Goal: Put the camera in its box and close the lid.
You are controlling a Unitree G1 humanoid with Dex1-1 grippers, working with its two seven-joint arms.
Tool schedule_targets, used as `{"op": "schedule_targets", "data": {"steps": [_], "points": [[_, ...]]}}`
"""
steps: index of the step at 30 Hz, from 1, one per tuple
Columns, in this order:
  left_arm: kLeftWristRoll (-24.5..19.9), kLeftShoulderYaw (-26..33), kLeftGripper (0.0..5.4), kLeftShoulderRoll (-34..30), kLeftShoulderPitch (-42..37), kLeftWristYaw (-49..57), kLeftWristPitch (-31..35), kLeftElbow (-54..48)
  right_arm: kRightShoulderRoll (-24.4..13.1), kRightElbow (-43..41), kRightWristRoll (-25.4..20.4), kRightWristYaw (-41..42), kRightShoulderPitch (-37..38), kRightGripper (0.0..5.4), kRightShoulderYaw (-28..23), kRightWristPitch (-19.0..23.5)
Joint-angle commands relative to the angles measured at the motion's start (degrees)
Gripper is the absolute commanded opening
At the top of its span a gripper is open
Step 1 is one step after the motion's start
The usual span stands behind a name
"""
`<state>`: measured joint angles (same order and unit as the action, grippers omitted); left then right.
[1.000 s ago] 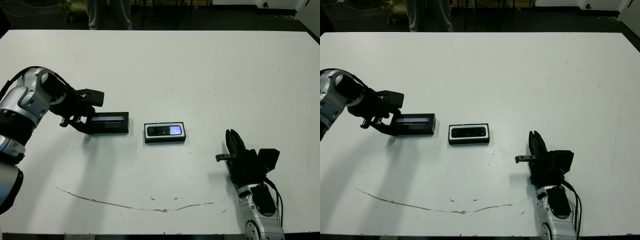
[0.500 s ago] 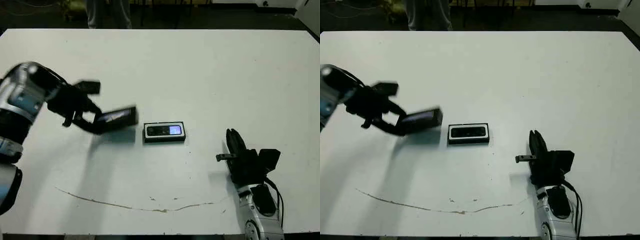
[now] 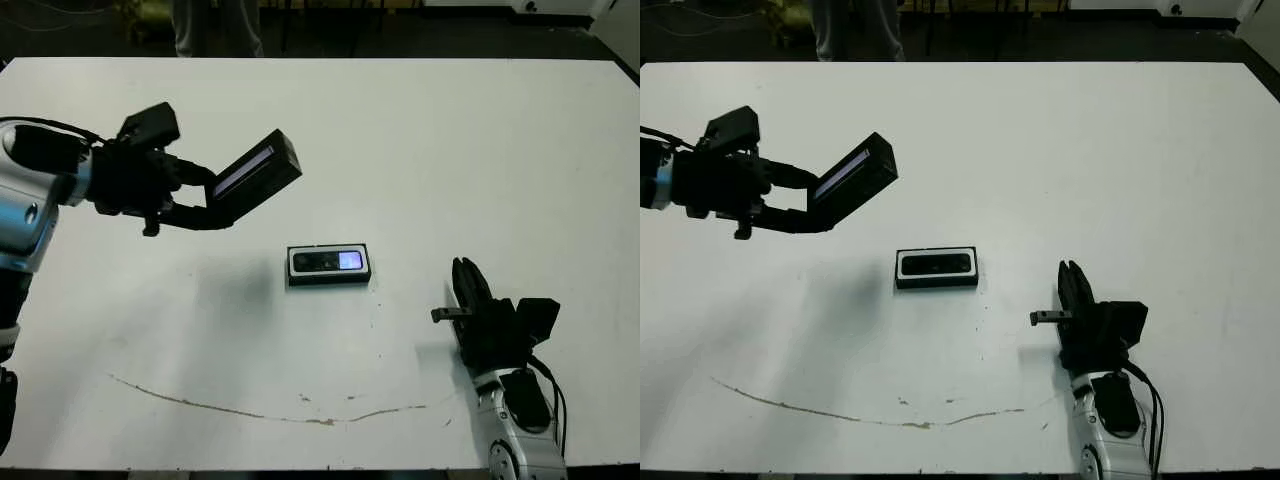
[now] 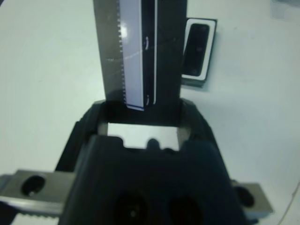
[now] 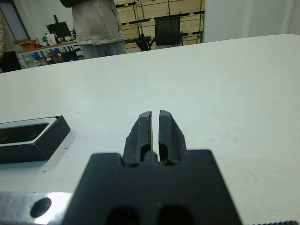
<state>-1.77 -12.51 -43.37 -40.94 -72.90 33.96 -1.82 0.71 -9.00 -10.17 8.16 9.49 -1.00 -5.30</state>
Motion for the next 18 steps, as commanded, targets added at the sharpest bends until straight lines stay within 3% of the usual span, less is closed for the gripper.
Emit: {"op": "schedule_targets", "data": {"steps": [1,9,18], "points": [[3.00,-5.17,2.25,-2.34,-2.75,-0.90,2.43,-2.07,-0.09,1.39,0.69,-0.38,1.63,0.00,0.41,1.33],[8.95,-17.62,2.25,-1.21,-11.72,-6.16,6.43,-0.87,0.30,-0.17,0.98,-1.49,1.82,0.00,0.74,3.41],[11.99,-24.21,2.25,5.74,-19.09,-10.19,1.13,10.80,0.84,-2.63,2.19,-3.22,2.29,0.00,2.04,6.08]]}}
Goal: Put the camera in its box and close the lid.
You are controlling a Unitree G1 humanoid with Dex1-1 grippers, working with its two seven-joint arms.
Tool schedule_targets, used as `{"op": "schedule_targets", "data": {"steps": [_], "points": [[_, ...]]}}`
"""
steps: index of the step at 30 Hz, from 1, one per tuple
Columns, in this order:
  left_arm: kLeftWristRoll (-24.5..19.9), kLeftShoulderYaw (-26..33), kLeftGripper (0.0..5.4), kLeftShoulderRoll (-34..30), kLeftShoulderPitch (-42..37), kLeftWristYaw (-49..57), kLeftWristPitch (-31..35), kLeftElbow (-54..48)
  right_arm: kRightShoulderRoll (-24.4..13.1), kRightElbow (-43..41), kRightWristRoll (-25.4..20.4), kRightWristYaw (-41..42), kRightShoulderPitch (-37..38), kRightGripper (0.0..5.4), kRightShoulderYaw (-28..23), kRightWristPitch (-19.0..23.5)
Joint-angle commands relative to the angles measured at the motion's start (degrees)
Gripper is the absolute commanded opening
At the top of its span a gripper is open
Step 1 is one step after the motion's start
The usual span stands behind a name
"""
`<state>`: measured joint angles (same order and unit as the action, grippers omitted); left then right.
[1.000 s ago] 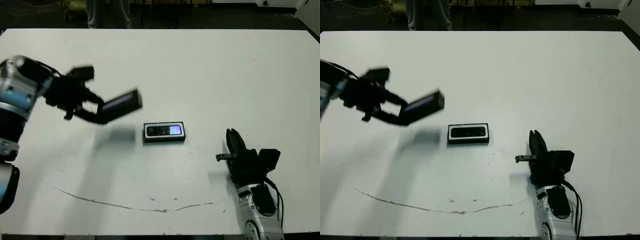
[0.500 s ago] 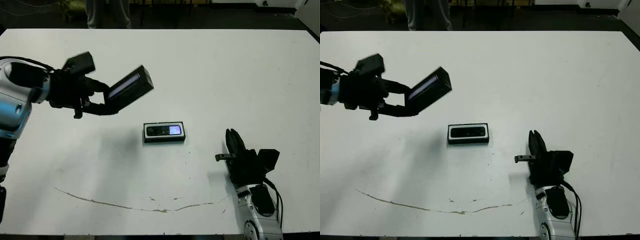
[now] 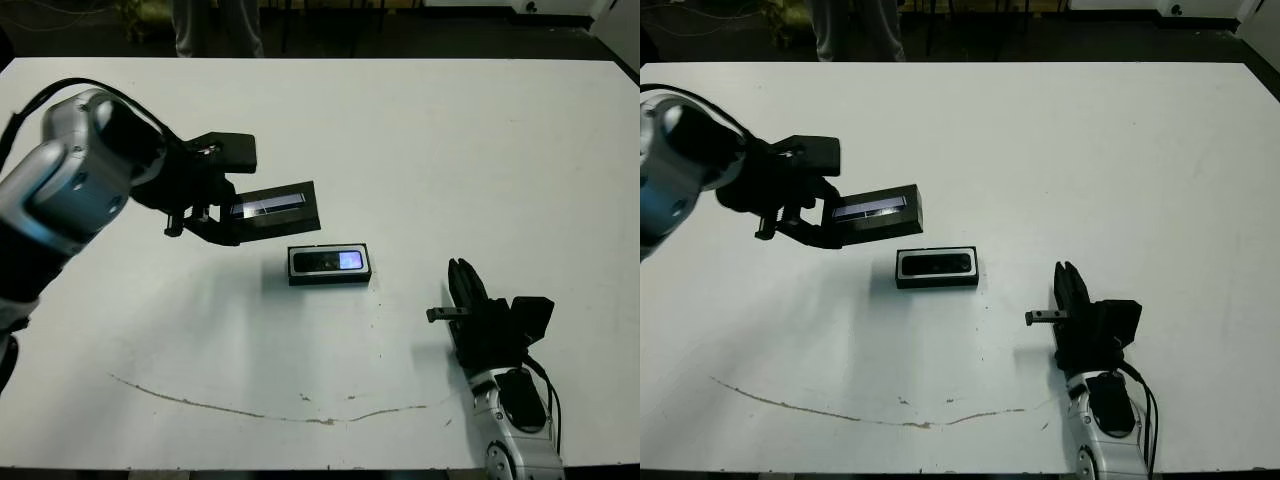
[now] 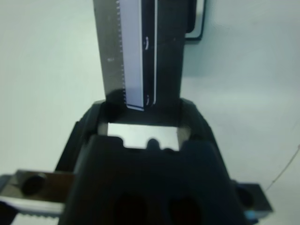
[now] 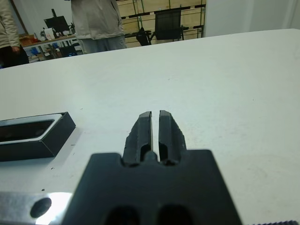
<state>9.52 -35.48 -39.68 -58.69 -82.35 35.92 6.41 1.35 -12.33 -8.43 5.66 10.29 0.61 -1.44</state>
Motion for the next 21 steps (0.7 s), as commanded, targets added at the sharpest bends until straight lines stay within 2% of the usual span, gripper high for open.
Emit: {"op": "schedule_targets", "data": {"steps": [1,5,8,16,21], "points": [[0.52,-1.29,2.25,2.93,-1.60,-0.99,-1.44,3.50,0.28,0.63,0.37,-0.74,1.51,0.00,0.46,2.32],[-0.03,-1.71,2.25,6.83,-2.35,-2.08,0.38,7.91,0.32,0.92,0.39,-0.56,1.61,0.00,0.51,1.81],[0.76,-2.48,2.25,8.76,-2.92,-1.83,0.93,10.43,0.60,0.25,0.46,-1.05,1.77,0.00,0.75,2.96],[-0.14,-2.62,2.25,12.74,-4.98,-5.11,1.99,17.67,1.09,1.19,0.76,-0.76,1.88,0.00,1.35,1.40],[-0.38,-2.81,2.25,13.86,-5.08,-6.73,4.49,19.20,1.43,-0.46,1.56,-2.38,2.42,0.00,1.66,3.64]]}}
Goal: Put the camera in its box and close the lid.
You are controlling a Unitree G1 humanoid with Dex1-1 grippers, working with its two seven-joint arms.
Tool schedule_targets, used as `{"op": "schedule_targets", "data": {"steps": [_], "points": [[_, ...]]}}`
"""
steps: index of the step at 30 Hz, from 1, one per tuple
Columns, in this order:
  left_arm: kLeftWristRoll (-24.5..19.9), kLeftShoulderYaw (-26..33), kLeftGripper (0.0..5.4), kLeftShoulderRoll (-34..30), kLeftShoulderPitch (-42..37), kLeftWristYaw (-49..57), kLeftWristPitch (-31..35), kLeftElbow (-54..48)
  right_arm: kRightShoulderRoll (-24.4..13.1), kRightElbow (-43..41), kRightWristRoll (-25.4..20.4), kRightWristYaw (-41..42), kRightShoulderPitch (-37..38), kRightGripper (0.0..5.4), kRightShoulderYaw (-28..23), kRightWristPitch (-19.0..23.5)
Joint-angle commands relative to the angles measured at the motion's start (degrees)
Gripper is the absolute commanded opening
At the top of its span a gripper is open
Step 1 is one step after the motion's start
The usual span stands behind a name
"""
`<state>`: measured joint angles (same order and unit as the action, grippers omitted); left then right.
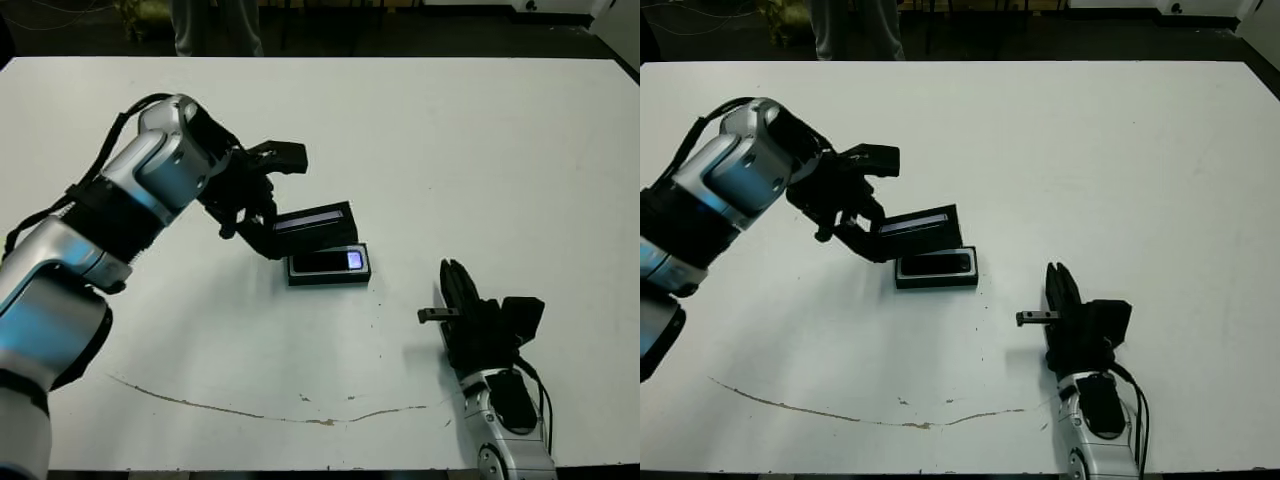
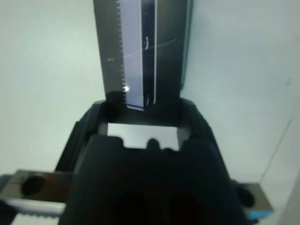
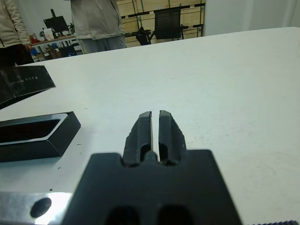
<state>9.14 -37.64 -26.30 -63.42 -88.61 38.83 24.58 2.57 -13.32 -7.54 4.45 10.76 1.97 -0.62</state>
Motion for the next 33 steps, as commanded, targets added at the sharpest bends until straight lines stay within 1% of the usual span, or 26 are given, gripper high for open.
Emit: {"op": "schedule_targets", "data": {"steps": [1,3,8,12,16,19,29,32,33], "points": [[0.10,-0.70,2.25,0.65,-0.24,-0.33,2.05,1.07,0.30,0.42,0.43,-1.17,1.97,0.00,0.31,2.98],[0.30,-0.83,2.25,1.01,-0.08,0.13,3.28,1.01,0.38,0.19,0.18,-1.25,2.03,0.00,0.40,3.18],[0.10,-1.14,2.25,1.44,0.35,-0.30,2.12,1.05,0.56,0.65,-0.48,-0.80,1.97,0.00,0.31,2.35],[0.11,-1.91,2.25,2.23,-0.01,-0.96,3.18,2.00,0.44,0.90,0.05,-1.11,2.01,0.00,0.29,1.89],[0.41,-1.75,2.25,2.02,0.84,0.35,1.42,0.48,0.60,0.82,-0.26,-1.12,2.05,0.00,0.25,1.96],[0.32,-2.03,2.25,2.23,0.91,0.35,0.74,0.30,0.41,1.52,-0.36,-0.62,1.89,0.00,0.16,0.95],[0.86,-2.79,2.25,3.74,1.81,2.44,0.38,0.80,0.71,0.19,0.43,-1.85,2.16,0.00,0.67,2.62],[1.29,-3.10,2.25,3.86,2.17,3.30,-0.28,0.32,0.48,0.91,0.03,-1.15,1.95,0.00,0.54,1.66],[1.35,-3.11,2.25,3.80,2.38,3.46,-1.45,0.10,0.48,0.92,0.03,-1.16,1.96,0.00,0.53,1.63]]}}
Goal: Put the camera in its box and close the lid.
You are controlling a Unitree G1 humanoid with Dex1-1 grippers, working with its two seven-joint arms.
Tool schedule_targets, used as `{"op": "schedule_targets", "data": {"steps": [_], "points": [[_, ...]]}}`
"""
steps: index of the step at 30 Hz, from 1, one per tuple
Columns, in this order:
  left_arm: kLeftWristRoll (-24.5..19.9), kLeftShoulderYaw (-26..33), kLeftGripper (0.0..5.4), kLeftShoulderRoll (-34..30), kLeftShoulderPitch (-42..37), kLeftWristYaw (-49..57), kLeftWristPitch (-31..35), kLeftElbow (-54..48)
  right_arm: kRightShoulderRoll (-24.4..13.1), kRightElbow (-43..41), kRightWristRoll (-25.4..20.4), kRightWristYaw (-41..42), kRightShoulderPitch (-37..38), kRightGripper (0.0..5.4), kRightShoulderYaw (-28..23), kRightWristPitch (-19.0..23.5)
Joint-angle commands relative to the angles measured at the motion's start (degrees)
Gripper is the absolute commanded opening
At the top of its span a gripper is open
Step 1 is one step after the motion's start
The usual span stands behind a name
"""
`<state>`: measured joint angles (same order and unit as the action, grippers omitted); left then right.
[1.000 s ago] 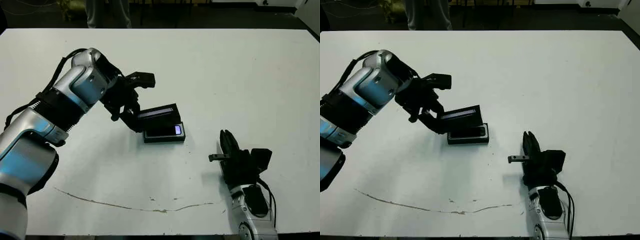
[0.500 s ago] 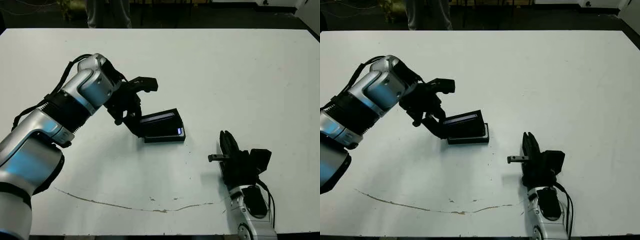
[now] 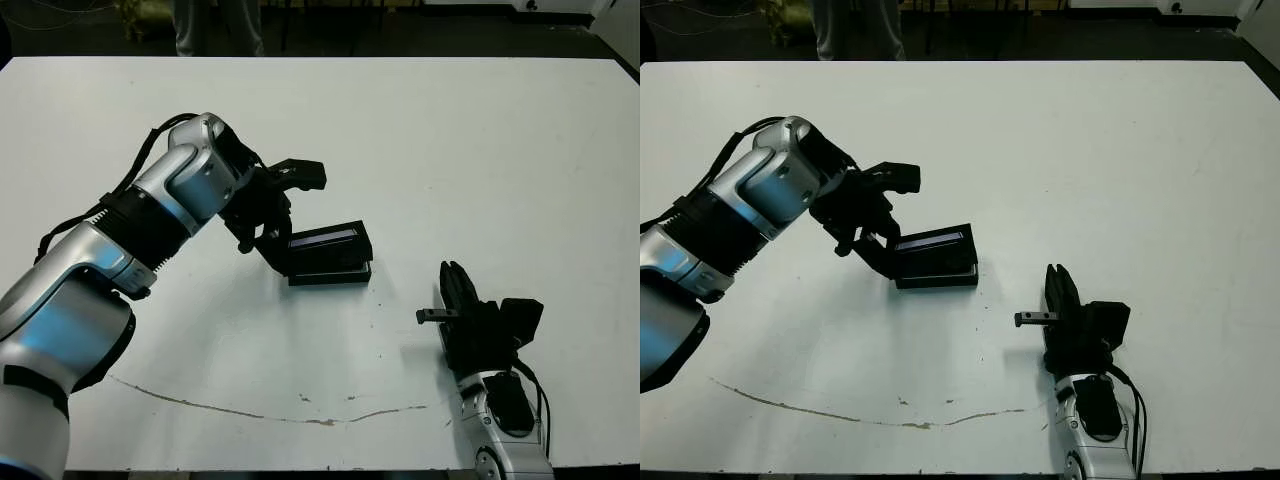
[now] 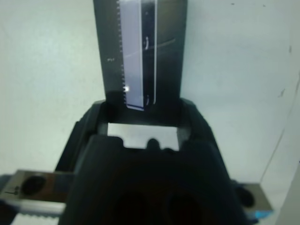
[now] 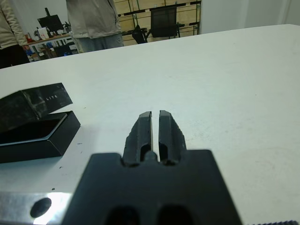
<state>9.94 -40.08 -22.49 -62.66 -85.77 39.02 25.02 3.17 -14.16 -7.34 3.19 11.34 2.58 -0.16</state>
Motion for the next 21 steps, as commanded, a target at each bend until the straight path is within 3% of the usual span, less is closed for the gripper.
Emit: {"op": "schedule_targets", "data": {"steps": [1,8,21], "points": [[0.65,-0.67,2.25,-0.05,1.84,0.82,-2.79,-0.53,-0.02,1.68,-0.32,0.05,1.40,0.00,-0.12,1.32],[1.09,-0.83,2.25,0.27,2.79,1.06,-5.68,-0.13,-0.20,2.00,0.01,0.05,1.25,0.00,-0.14,1.12],[1.43,-1.37,2.25,1.35,3.56,0.45,-3.07,-0.58,0.19,2.45,-1.12,0.38,1.16,0.00,-0.35,0.93]]}}
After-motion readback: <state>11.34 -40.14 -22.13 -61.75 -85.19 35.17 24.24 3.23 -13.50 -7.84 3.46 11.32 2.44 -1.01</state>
